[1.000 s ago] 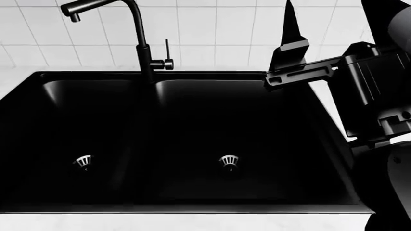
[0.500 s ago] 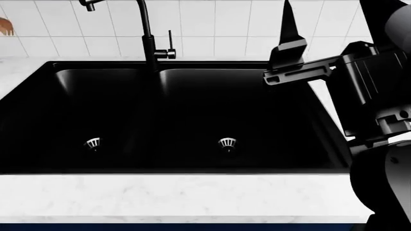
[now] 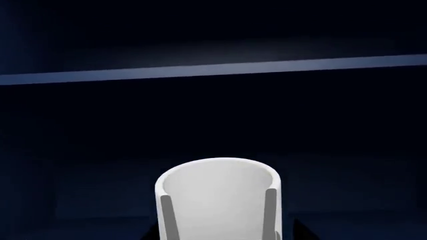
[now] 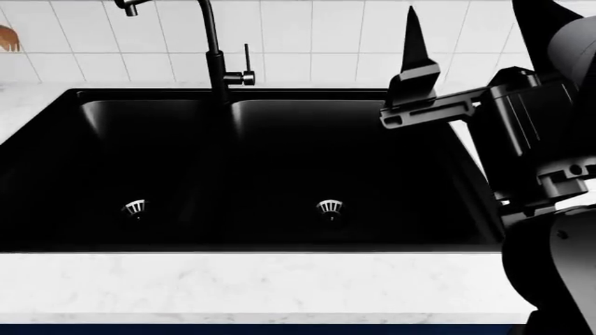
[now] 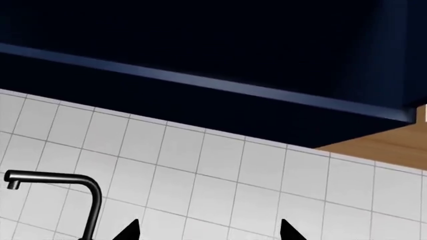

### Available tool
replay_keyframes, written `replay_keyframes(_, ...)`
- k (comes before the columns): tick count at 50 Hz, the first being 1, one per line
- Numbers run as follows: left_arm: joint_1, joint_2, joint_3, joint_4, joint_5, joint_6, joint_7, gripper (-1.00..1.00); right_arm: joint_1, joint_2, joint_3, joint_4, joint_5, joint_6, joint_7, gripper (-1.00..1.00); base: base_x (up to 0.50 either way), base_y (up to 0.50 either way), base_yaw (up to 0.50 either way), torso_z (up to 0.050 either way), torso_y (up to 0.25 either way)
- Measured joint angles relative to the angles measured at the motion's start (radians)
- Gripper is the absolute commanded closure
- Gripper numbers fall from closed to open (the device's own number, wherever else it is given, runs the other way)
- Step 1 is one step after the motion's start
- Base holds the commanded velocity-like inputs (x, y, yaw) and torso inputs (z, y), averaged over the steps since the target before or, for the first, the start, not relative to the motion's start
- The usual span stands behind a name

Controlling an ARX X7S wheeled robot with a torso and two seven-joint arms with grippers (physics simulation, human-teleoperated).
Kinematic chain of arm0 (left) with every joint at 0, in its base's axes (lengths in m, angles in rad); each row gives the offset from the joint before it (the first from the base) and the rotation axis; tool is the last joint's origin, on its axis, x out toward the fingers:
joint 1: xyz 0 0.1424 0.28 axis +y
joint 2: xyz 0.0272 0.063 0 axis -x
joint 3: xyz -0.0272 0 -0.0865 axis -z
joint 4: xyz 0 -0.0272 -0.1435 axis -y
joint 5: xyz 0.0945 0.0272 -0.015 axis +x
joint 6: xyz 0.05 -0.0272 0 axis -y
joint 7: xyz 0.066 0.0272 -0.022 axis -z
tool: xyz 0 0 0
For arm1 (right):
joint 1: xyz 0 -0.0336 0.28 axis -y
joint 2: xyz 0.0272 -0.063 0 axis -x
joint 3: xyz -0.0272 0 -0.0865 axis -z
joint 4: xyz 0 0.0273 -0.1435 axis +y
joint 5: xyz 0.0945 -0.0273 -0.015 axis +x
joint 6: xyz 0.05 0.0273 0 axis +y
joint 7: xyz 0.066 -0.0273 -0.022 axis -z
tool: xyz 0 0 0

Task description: Pick the kettle from the counter and place it on the tray. Then pick the mug from the cabinet and place it on the tray. Then close the cabinet doors.

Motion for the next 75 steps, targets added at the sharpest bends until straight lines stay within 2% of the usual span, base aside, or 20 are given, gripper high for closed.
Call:
replay_keyframes(9, 0.046, -0.014, 0.008, 0.264, -0.036, -0.215, 0.031, 1.0, -0.019, 0.003, -0.001, 0.012, 0.003, -0.028, 0.003, -1.0, 0.0, 0.0, 0.0, 0.0, 0.0)
replay_keyframes(12, 0.064, -0.03, 0.01, 0.334, -0.096, -0.267, 0.001, 1.0, -0.025, 0.004, -0.001, 0.015, 0.004, -0.036, 0.004, -1.0, 0.0, 0.0, 0.0, 0.0, 0.0)
replay_keyframes(15, 0.086, -0.073, 0.014, 0.394, -0.253, -0.306, -0.129, 1.0, -0.03, 0.005, 0.0, 0.017, 0.006, -0.043, 0.005, -1.0, 0.0, 0.0, 0.0, 0.0, 0.0)
replay_keyframes(23, 0.16, -0.192, 0.024, 0.521, -0.817, -0.365, -0.537, 1.0, -0.038, 0.006, -0.002, 0.023, 0.01, -0.055, 0.009, -1.0, 0.0, 0.0, 0.0, 0.0, 0.0)
replay_keyframes(31, 0.253, -0.27, 0.024, 0.634, -1.255, -0.384, -0.863, 1.0, -0.037, 0.006, -0.006, 0.027, 0.015, -0.058, 0.013, -1.0, 0.0, 0.0, 0.0, 0.0, 0.0)
replay_keyframes(39, 0.342, -0.33, 0.03, 0.738, -1.594, -0.366, -1.115, 1.0, -0.035, 0.007, -0.01, 0.031, 0.021, -0.059, 0.018, -1.0, 0.0, 0.0, 0.0, 0.0, 0.0)
replay_keyframes(46, 0.436, -0.38, 0.022, 0.826, -1.771, -0.339, -1.242, 1.0, -0.034, 0.008, -0.016, 0.034, 0.025, -0.062, 0.023, -1.0, 0.0, 0.0, 0.0, 0.0, 0.001)
replay_keyframes(52, 0.549, -0.415, -0.006, 0.913, -1.845, -0.323, -1.286, 1.0, -0.034, 0.01, -0.023, 0.037, 0.028, -0.065, 0.027, -1.0, 0.0, 0.0, 0.0, 0.0, 0.0)
replay_keyframes(60, 0.726, -0.438, -0.075, 1.032, -1.838, -0.313, -1.253, 1.0, -0.041, 0.014, -0.03, 0.041, 0.032, -0.072, 0.03, -1.0, 0.0, 0.0, 0.0, 0.0, 0.0)
replay_keyframes(67, 0.876, -0.444, -0.132, 1.128, -1.766, -0.306, -1.172, 1.0, -0.053, 0.018, -0.035, 0.051, 0.034, -0.088, 0.031, -1.0, 0.0, 0.0, 0.0, 0.0, 0.001)
replay_keyframes(75, 1.061, -0.447, -0.167, 1.236, -1.593, -0.258, -1.0, 1.0, -0.076, 0.024, -0.042, 0.069, 0.033, -0.117, 0.031, -1.0, 0.0, 0.0, 0.0, 0.0, 0.0)
